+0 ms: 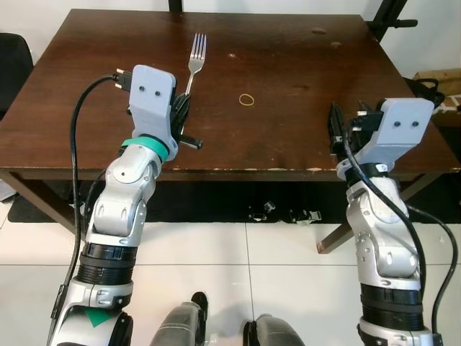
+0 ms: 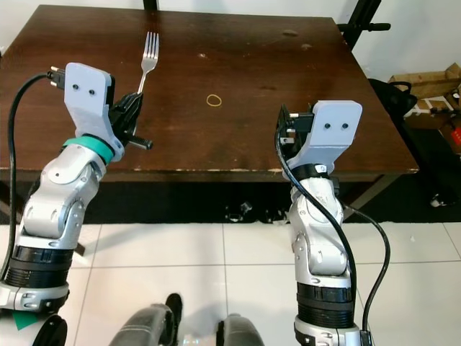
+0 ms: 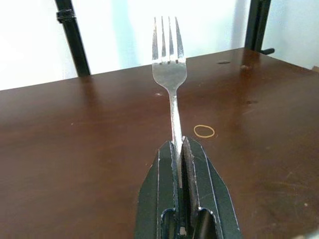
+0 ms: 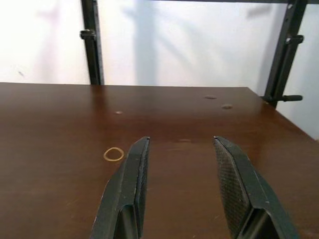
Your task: Setting the table
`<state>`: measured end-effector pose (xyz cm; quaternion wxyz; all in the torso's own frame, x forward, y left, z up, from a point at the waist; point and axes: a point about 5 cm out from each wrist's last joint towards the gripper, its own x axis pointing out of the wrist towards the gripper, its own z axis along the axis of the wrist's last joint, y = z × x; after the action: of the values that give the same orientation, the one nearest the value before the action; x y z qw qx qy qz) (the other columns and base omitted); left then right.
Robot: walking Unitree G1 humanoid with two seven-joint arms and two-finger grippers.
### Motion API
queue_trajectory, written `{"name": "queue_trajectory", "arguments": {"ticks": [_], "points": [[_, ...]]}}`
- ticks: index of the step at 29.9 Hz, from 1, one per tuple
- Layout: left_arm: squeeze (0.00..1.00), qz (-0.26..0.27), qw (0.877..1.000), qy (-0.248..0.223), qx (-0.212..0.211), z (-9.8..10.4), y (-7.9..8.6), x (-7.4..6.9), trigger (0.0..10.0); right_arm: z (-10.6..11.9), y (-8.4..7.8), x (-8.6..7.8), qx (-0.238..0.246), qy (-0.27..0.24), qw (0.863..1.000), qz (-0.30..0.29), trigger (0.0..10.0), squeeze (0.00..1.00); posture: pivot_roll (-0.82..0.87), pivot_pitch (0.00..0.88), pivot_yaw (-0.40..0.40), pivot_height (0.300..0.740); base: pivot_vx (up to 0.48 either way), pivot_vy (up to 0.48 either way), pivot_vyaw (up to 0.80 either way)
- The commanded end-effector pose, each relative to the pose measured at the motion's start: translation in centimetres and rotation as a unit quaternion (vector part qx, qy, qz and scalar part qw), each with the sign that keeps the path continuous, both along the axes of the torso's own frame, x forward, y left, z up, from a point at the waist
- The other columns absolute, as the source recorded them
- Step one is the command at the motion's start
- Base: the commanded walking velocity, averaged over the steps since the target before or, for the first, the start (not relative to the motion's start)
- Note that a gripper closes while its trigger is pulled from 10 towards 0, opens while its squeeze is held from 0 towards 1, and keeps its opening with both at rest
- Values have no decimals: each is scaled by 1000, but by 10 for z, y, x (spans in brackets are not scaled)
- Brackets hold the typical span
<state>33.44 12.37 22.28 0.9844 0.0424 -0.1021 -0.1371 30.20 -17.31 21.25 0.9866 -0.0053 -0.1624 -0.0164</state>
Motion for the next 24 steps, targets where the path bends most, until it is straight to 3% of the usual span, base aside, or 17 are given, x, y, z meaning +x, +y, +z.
{"name": "queue_trajectory", "arguments": {"ticks": [1, 24], "points": [[0, -3, 1000, 3, 4, -4, -2, -2, 10000, -4, -2, -1, 3, 5, 1000, -7, 10000, 0, -35, 0, 56, 740, -251, 0, 0], [0, -10, 1000, 6, 6, -5, -5, 0, 10000, -5, -3, -2, 0, 4, 1000, -7, 10000, 0, -47, 0, 69, 740, -270, 0, 0]]}}
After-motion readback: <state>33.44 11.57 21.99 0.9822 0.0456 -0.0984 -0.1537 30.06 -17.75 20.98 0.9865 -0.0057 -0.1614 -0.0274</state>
